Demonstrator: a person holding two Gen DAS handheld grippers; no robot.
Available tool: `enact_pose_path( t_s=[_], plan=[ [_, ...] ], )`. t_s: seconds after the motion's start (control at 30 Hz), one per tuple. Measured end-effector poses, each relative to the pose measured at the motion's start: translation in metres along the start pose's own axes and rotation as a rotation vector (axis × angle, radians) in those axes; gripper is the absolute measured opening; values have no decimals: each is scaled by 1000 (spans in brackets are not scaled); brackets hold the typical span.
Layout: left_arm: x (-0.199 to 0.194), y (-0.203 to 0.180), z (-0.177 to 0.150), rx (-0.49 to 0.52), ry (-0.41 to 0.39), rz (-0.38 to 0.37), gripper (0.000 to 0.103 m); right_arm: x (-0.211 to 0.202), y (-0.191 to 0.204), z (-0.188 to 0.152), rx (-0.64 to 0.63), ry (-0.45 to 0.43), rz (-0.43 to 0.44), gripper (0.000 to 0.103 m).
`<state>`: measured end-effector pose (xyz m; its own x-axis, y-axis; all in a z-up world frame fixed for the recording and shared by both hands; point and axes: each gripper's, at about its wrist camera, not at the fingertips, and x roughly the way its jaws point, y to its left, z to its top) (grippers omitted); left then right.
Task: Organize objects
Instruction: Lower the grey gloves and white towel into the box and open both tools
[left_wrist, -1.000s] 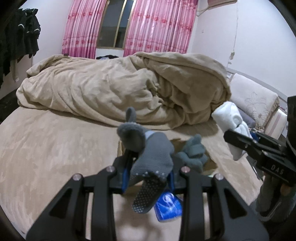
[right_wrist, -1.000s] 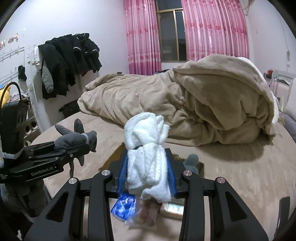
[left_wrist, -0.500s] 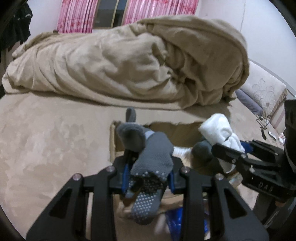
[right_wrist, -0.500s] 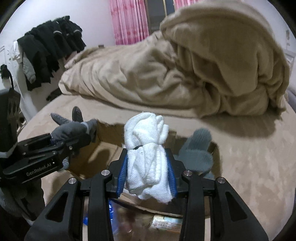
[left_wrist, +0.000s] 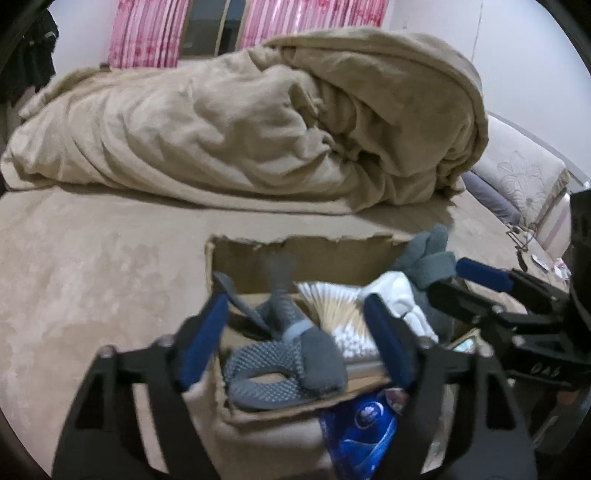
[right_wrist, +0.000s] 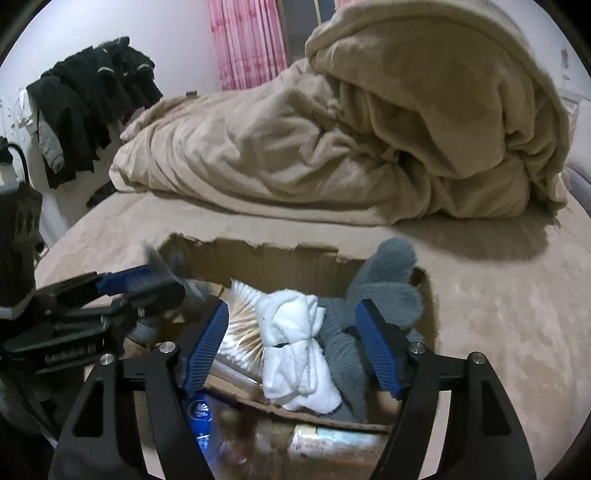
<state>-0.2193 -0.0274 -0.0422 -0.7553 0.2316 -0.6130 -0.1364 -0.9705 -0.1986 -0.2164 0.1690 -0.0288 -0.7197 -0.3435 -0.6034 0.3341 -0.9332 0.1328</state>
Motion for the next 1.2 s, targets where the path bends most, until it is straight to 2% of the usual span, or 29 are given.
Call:
enact_pose_path(
  t_s=[0.27, 0.43, 0.63, 0.7, 0.73, 0.77, 1.0, 1.2],
  plan=[
    [-60, -15, 7, -33, -87, 15, 83, -58, 5, 10, -20, -60, -5, 75],
    [-99, -33, -2, -37, -118, -13, 85, -96, 12, 12, -33, -102, 0, 75],
    [-138, -48, -16, -18, -140, -7, 86, -139, 21, 4, -66, -153, -24, 75],
    [-152, -52, -22, -6, -170, -5, 86, -155, 23, -3, -69, -168, -40, 80],
    [-158, -53, -27, 7, -185, -2, 89, -161, 23, -7, -67, -178, -43, 87],
    [-163, -54, -33, 17, -189, 10, 91, -169, 23, -12, -59, -186, -43, 89],
    [-176, -50, -71, -14, -131, -14, 94, -189, 15, -46, -27, -164, -55, 89],
    [-143, -47, -90, -30, -43, 11, 94, -163, 1, -69, -17, -97, -74, 89]
  ],
)
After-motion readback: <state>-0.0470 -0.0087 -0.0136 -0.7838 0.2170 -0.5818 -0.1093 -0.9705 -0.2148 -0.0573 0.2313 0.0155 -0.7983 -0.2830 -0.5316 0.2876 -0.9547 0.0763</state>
